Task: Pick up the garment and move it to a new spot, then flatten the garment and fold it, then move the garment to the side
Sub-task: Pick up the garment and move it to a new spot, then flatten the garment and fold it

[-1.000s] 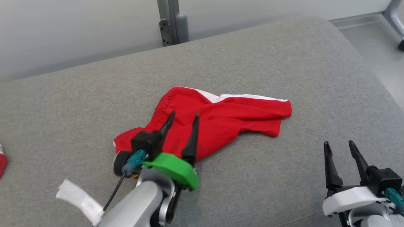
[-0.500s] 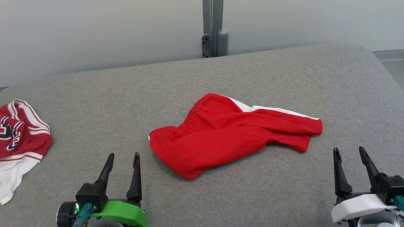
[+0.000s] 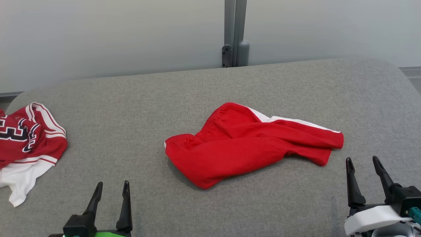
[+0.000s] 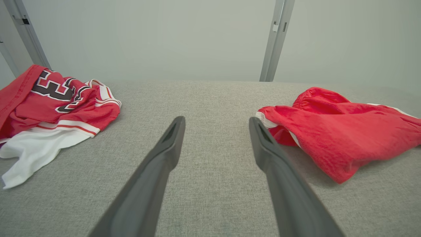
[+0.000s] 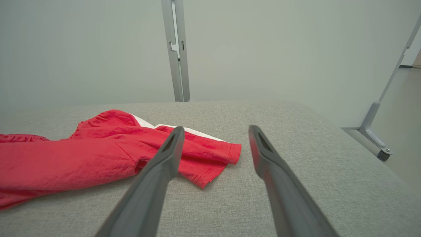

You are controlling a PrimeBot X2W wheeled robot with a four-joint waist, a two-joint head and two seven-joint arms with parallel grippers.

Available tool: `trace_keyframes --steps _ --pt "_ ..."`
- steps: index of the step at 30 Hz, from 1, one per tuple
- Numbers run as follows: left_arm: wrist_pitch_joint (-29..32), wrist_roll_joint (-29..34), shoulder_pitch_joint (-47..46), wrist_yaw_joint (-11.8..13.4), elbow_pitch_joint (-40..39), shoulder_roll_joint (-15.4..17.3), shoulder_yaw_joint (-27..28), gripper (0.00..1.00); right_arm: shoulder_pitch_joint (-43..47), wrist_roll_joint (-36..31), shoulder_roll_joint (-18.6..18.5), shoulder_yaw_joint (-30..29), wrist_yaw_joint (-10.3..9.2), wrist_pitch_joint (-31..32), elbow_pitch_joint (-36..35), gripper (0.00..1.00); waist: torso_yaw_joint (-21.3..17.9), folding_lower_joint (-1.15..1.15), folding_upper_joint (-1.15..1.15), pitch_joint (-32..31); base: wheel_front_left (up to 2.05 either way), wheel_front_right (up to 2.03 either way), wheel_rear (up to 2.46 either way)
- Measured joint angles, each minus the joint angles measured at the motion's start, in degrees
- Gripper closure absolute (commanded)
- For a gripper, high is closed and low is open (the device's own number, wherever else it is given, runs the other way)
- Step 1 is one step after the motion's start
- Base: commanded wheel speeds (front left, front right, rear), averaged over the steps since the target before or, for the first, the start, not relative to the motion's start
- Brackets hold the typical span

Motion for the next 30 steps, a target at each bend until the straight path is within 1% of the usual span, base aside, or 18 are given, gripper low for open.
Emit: trace_keyframes --steps 3,11,15,19,21,24,30 --pt "0.00 1.19 0.18 -1.33 0.48 -1.01 1.49 0.00 0.09 0.01 -0.09 0.02 0.00 0.00 0.12 0.00 0.19 0.00 0.00 -0.17 0.00 0.00 0.00" --pt "0.00 3.53 0.40 -3.20 1.54 -2.69 3.96 0.00 0.15 0.24 -0.38 0.65 0.00 0.00 0.54 0.00 -0.05 0.00 0.00 -0.17 0.00 0.00 0.00" --pt "0.00 4.70 -1.76 -4.16 3.05 -3.14 2.15 0.00 -0.36 0.45 -0.59 1.83 0.00 0.00 0.70 0.00 -0.76 0.00 0.00 0.48 0.00 0.00 0.00" --pt "0.23 5.22 -9.34 -4.92 6.13 -3.61 -1.92 0.00 -2.43 0.51 -0.63 3.10 0.00 0.00 0.16 0.00 -2.20 0.00 0.00 1.86 0.00 0.00 0.00" --pt "1.60 5.47 -14.48 -5.31 7.19 -3.82 -4.41 0.00 -3.85 0.75 -0.62 3.47 0.00 0.00 -0.20 0.00 -2.95 0.00 0.00 3.03 0.00 0.00 0.00" --pt "6.23 4.38 -23.03 -5.63 9.42 -4.13 -8.02 0.00 -5.52 1.16 -0.45 4.07 0.00 0.00 -0.43 0.00 -4.21 0.00 0.00 5.36 0.00 0.00 0.00" --pt "19.05 -0.71 -37.84 -5.50 17.39 -4.44 -12.14 0.00 -8.60 2.05 0.65 4.80 0.00 0.00 -0.32 0.00 -7.46 0.00 0.00 10.33 0.00 0.00 0.00"
